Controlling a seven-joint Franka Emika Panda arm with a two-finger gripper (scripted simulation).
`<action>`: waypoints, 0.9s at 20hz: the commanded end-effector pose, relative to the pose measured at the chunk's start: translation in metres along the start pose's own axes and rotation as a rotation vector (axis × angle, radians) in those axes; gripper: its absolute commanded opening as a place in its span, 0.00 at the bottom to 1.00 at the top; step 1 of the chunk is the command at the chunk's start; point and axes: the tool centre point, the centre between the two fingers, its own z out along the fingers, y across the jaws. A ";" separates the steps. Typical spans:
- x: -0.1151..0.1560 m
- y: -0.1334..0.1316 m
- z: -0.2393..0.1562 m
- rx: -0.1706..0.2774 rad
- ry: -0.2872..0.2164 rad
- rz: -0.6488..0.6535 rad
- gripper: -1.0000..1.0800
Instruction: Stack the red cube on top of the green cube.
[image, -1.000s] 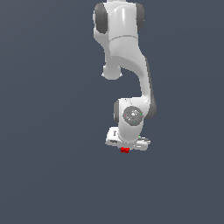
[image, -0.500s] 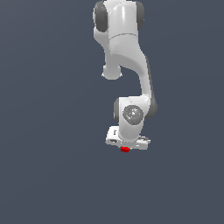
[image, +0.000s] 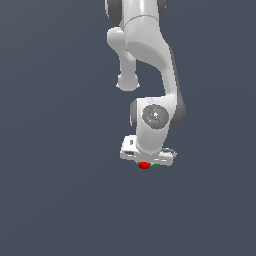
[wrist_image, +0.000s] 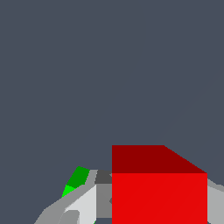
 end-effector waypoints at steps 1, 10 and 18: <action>0.000 0.000 -0.016 0.000 0.000 0.000 0.00; 0.001 0.000 -0.034 0.000 0.001 0.000 0.00; -0.011 -0.011 -0.022 0.000 0.001 0.000 0.00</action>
